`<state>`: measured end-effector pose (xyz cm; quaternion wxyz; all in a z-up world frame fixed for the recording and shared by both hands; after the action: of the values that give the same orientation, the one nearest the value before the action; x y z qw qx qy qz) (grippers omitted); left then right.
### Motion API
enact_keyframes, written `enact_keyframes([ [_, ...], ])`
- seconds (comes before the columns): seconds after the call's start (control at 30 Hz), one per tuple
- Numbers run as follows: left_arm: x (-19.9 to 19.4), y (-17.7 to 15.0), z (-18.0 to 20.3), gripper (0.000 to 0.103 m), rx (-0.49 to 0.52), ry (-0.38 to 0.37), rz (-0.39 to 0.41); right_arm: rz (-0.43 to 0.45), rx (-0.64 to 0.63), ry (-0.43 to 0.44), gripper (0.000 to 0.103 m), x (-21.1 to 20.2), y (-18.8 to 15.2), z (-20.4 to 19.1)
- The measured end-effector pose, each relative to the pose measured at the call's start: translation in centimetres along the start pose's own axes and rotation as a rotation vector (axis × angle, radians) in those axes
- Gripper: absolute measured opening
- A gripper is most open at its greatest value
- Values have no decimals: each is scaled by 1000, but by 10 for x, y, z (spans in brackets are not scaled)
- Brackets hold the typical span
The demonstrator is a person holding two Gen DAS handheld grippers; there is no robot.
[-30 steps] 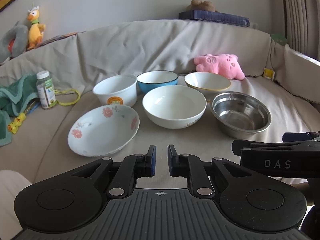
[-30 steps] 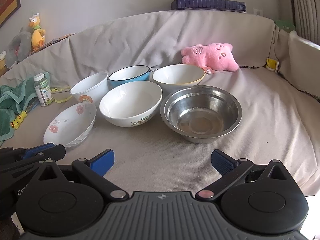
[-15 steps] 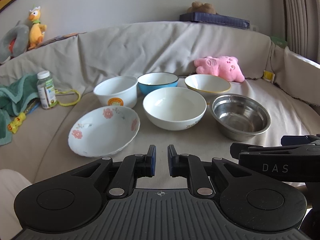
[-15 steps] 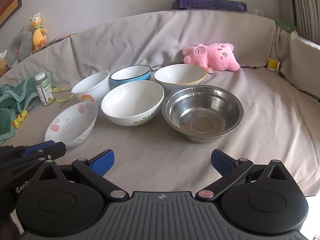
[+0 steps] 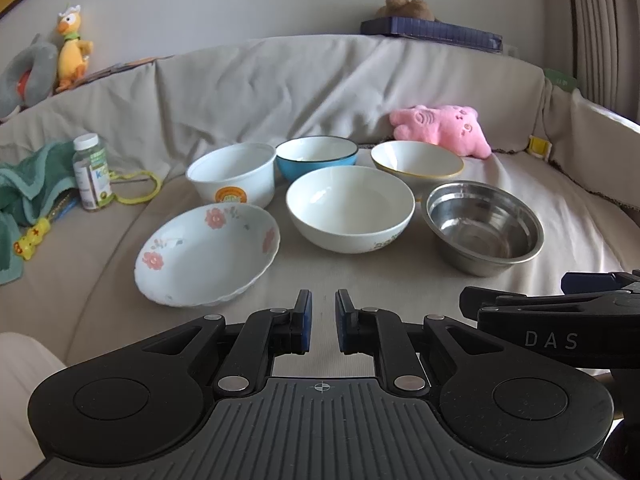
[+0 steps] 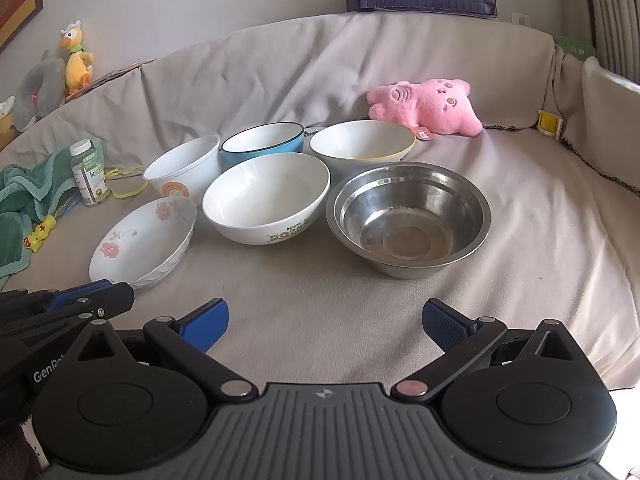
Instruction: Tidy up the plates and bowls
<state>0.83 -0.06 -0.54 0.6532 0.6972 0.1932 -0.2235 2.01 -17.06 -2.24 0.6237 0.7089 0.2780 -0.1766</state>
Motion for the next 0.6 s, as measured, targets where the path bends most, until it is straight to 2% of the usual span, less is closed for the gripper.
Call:
enact_keyframes([
  [0.6, 2, 0, 0, 15, -2, 1, -4, 0, 4, -1, 103, 1, 0, 0],
])
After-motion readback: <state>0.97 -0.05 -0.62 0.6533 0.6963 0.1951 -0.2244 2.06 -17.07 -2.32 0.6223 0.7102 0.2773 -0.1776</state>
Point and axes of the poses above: each gripper's, at about its wrist camera, not at the fingertips, and x roughly the way its jaws point, z to its right, y to its top, the point moved 1 cm from there along x, roughly the way its jaws point, and after that the axes turned 1 degree about z, right-handed, at the moved point
